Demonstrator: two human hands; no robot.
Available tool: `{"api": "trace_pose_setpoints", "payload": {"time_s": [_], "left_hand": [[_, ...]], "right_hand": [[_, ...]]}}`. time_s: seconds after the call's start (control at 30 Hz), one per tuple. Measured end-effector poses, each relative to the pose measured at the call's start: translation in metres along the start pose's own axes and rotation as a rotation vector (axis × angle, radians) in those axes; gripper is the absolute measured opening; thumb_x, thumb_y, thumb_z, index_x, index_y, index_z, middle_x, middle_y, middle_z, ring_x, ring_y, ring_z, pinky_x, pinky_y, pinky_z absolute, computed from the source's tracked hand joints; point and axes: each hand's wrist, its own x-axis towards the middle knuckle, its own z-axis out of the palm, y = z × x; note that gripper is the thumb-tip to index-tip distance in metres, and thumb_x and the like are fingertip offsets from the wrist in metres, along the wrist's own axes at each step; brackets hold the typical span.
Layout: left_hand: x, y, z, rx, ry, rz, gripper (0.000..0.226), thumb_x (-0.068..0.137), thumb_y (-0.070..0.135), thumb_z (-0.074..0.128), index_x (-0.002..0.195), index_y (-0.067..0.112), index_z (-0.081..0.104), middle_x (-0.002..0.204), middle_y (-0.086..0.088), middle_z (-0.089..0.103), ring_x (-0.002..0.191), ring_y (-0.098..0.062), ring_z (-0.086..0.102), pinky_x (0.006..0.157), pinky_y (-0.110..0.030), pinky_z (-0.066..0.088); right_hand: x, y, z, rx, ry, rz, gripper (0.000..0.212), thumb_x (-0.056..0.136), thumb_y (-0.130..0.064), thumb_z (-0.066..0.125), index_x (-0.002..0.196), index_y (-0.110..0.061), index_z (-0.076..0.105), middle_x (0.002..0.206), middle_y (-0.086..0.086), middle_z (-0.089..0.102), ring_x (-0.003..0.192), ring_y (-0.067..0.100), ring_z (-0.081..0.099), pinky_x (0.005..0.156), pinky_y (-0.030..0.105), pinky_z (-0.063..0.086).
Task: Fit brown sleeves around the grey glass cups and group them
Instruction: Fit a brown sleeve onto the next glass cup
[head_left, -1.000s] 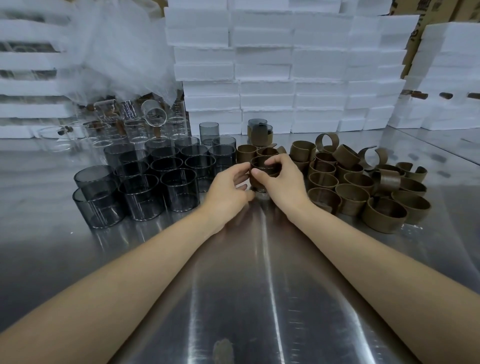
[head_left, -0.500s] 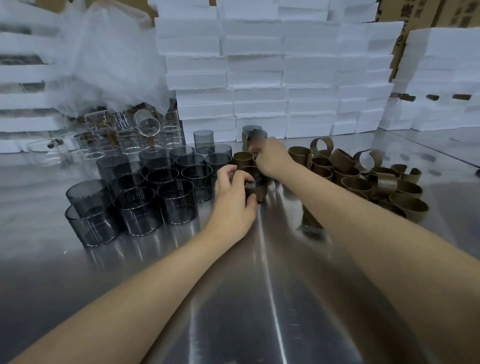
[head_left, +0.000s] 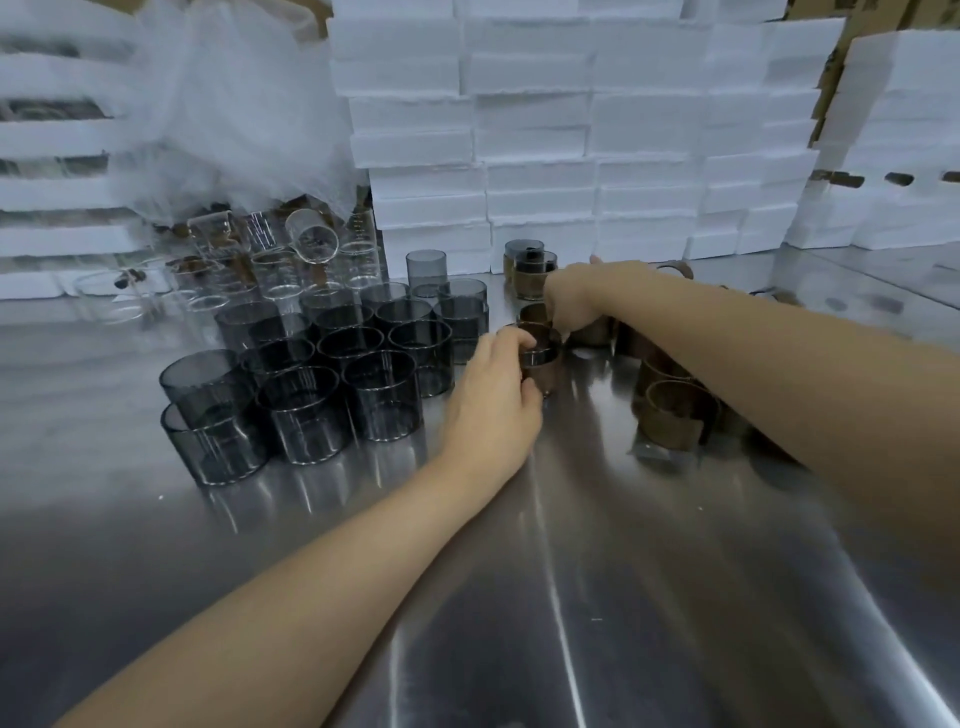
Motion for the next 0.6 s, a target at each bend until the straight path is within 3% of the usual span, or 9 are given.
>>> {"api": "trace_pose_setpoints", "payload": {"time_s": [0.07, 0.13, 0.2, 0.3, 0.37, 0.4, 0.47, 0.53, 0.6], "left_hand": [[-0.002, 0.002, -0.001, 0.019, -0.024, 0.007, 0.038, 0.092, 0.008, 0.053, 0.128, 0.017, 0.047, 0.104, 0.005, 0.045, 0.087, -0.017, 0.052, 0.081, -0.041, 0.049], [-0.004, 0.004, 0.000, 0.035, -0.037, 0.006, 0.041, 0.091, 0.011, 0.054, 0.131, 0.019, 0.045, 0.108, 0.003, 0.049, 0.093, -0.019, 0.056, 0.082, -0.043, 0.050], [-0.004, 0.003, 0.000, 0.042, -0.057, -0.001, 0.048, 0.091, 0.012, 0.054, 0.136, 0.019, 0.043, 0.113, 0.002, 0.050, 0.100, -0.018, 0.056, 0.085, -0.043, 0.050], [-0.002, -0.002, 0.003, 0.048, -0.115, -0.003, 0.060, 0.092, 0.014, 0.053, 0.148, 0.013, 0.033, 0.133, -0.003, 0.045, 0.118, -0.020, 0.050, 0.100, -0.037, 0.044], [0.001, -0.007, 0.005, 0.045, -0.179, -0.024, 0.062, 0.093, 0.015, 0.053, 0.149, 0.008, 0.030, 0.146, -0.006, 0.037, 0.130, -0.022, 0.042, 0.104, -0.023, 0.030], [0.003, -0.009, 0.006, 0.045, -0.208, -0.050, 0.061, 0.093, 0.016, 0.053, 0.149, 0.006, 0.031, 0.149, -0.007, 0.036, 0.132, -0.023, 0.040, 0.101, -0.022, 0.028], [0.006, -0.012, 0.007, 0.059, -0.234, -0.087, 0.057, 0.093, 0.017, 0.053, 0.146, 0.006, 0.036, 0.148, -0.008, 0.039, 0.132, -0.024, 0.041, 0.104, -0.026, 0.030], [0.007, -0.013, 0.009, 0.079, -0.228, -0.080, 0.049, 0.092, 0.016, 0.053, 0.139, 0.008, 0.047, 0.142, -0.008, 0.045, 0.128, -0.025, 0.045, 0.103, -0.030, 0.035], [0.007, -0.014, 0.010, 0.095, -0.230, -0.057, 0.040, 0.091, 0.015, 0.052, 0.130, 0.009, 0.055, 0.136, -0.007, 0.048, 0.124, -0.025, 0.047, 0.101, -0.032, 0.039]], "right_hand": [[-0.010, 0.005, -0.004, -0.036, -0.036, 0.023, 0.024, 0.082, -0.036, 0.067, 0.091, -0.018, 0.055, 0.111, 0.007, 0.060, 0.118, 0.031, 0.051, 0.115, 0.053, 0.022], [-0.021, 0.008, -0.005, -0.073, -0.082, 0.032, 0.026, 0.078, -0.038, 0.070, 0.076, -0.016, 0.057, 0.094, 0.004, 0.061, 0.109, 0.031, 0.056, 0.110, 0.053, 0.030], [-0.030, 0.011, -0.001, -0.142, -0.084, 0.026, 0.026, 0.080, -0.031, 0.067, 0.065, -0.017, 0.051, 0.078, 0.001, 0.053, 0.105, 0.030, 0.056, 0.112, 0.052, 0.027], [-0.044, 0.016, 0.002, -0.128, -0.005, 0.010, 0.018, 0.087, -0.018, 0.055, 0.070, -0.013, 0.049, 0.078, 0.004, 0.047, 0.114, 0.033, 0.049, 0.118, 0.051, 0.011], [-0.050, 0.018, 0.002, 0.023, 0.126, -0.012, 0.014, 0.085, -0.011, 0.049, 0.086, -0.006, 0.062, 0.094, 0.012, 0.059, 0.110, 0.033, 0.051, 0.111, 0.048, 0.029], [-0.053, 0.017, 0.003, 0.133, 0.235, -0.020, 0.021, 0.085, -0.011, 0.047, 0.092, -0.004, 0.065, 0.100, 0.015, 0.062, 0.103, 0.033, 0.056, 0.099, 0.045, 0.044], [-0.060, 0.011, 0.006, 0.345, 0.438, -0.050, 0.025, 0.083, -0.012, 0.044, 0.091, 0.000, 0.065, 0.096, 0.018, 0.065, 0.089, 0.034, 0.061, 0.076, 0.044, 0.054], [-0.068, 0.002, 0.013, 0.423, 0.422, -0.117, 0.026, 0.082, -0.012, 0.044, 0.084, 0.001, 0.067, 0.087, 0.019, 0.068, 0.079, 0.033, 0.063, 0.071, 0.044, 0.054], [-0.069, -0.007, 0.022, 0.378, 0.281, -0.142, 0.025, 0.084, -0.012, 0.046, 0.086, -0.004, 0.070, 0.088, 0.015, 0.070, 0.082, 0.031, 0.064, 0.074, 0.042, 0.056]]}}
